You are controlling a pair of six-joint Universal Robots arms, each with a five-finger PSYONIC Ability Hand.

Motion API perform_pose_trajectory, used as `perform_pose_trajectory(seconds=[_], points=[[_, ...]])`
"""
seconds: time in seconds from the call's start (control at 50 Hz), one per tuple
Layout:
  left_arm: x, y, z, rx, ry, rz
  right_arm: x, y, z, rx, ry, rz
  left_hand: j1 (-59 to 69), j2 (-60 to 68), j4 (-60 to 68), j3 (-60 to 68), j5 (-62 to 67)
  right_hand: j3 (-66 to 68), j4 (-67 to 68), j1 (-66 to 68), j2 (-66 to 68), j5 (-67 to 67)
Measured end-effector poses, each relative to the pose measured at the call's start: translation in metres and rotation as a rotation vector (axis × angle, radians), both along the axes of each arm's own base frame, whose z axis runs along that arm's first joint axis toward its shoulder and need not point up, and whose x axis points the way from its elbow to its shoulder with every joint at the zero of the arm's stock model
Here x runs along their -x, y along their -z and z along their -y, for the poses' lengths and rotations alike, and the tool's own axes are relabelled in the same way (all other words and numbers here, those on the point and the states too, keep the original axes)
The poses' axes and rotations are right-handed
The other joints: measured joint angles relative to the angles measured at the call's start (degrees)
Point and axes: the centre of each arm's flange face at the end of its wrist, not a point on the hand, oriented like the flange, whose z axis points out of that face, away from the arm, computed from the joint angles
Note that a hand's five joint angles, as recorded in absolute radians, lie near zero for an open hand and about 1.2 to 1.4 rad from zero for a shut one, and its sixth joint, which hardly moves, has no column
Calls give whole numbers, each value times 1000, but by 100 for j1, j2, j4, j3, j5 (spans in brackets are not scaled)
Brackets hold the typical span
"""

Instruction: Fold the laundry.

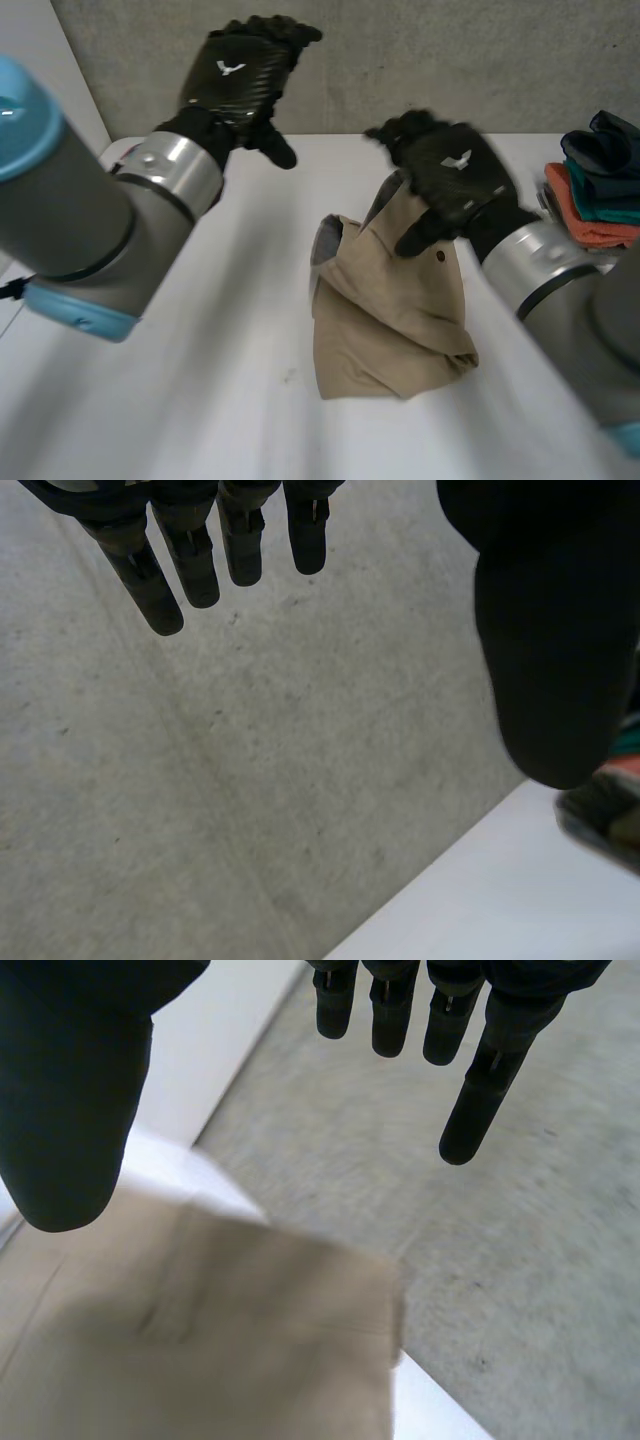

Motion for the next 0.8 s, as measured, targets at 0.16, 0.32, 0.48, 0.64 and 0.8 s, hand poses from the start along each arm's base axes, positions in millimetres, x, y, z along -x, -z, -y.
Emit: perform_pose_trajectory(seconds=[0.16, 0.32, 0.48, 0.64, 0.8], points=[[56, 34, -12, -95, 106, 50, 31, 6, 45, -261, 155, 50, 0, 0, 0, 0, 0, 0, 0, 0, 0, 1], [88, 107, -19, -279, 154, 209, 40, 52, 67, -448, 259, -72, 0, 0, 0, 0, 0, 0, 0, 0, 0, 1], [78, 166, -16, -388, 9, 403, 32, 100, 66, -556, 212, -153, 0, 0, 0, 0, 0, 0, 0, 0, 0, 1], [58, 190, -26, -406, -112, 627, 28, 136, 68, -571, 185, -258, -91, 0, 0, 0, 0, -45, 0, -73, -114, 1], [61, 140, -37, -328, -58, 565, 30, 101, 71, -376, 212, -299, -137, 0, 4, 0, -4, -57, 0, -73, -114, -1]])
